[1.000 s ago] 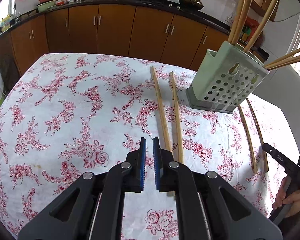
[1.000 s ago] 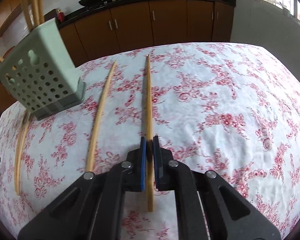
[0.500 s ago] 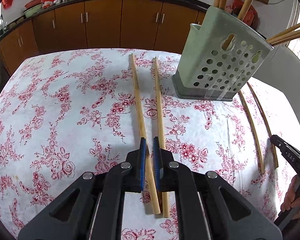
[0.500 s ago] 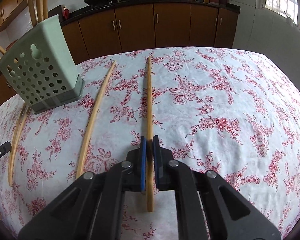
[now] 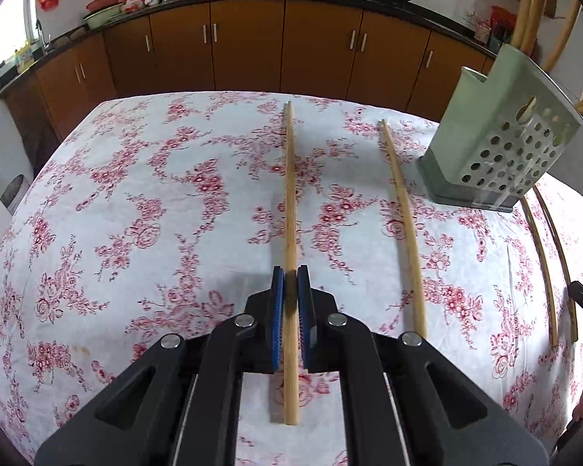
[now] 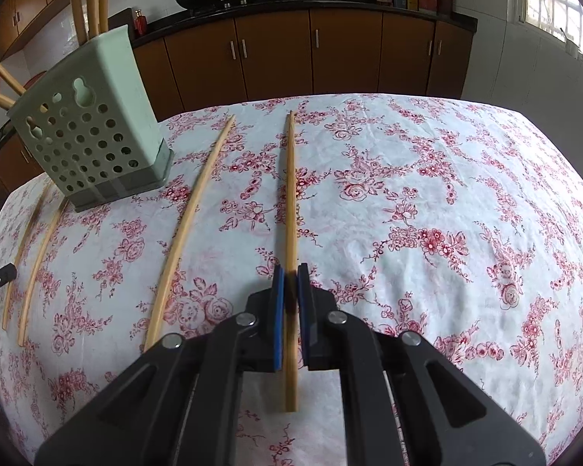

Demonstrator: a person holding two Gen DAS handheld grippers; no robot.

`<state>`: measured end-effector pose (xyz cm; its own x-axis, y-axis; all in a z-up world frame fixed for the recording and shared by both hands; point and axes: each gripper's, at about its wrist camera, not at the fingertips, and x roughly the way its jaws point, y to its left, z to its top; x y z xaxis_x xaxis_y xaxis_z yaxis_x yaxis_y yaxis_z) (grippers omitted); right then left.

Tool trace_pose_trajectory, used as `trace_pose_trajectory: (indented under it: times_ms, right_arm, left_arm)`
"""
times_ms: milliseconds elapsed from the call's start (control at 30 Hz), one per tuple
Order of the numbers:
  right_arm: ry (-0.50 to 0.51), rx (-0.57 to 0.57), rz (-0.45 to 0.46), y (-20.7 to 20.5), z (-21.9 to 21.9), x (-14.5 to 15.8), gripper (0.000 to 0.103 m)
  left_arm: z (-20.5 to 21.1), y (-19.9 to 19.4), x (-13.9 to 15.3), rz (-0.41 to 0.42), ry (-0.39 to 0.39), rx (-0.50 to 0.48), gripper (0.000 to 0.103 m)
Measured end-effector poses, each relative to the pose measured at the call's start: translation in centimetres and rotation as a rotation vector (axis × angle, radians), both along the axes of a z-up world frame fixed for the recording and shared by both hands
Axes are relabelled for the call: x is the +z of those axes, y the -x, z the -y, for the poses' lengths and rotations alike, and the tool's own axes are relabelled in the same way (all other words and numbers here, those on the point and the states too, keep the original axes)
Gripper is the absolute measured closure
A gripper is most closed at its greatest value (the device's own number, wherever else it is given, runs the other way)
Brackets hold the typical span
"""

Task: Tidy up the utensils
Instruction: 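Grasp another chopstick with the right tool while the left tool grasps one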

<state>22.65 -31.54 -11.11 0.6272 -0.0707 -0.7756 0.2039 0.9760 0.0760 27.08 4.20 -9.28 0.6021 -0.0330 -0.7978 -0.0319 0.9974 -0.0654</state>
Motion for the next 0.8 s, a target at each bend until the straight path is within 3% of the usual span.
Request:
trace_pose_trajectory:
  times_ms: [267,800]
  right_arm:
    - [0.012,0.003,-0.002,0.2,-0.1,0.0,0.095]
    - [0.02,0.004,-0.005,0.1,-0.4,-0.2,0.094]
  left_arm:
    - [-0.5,1.8,-0.3,0.035,-0.029,-0.049,0.095]
    - [0.6,2.0,-0.3,0.043,-0.058,-0.03,0.094]
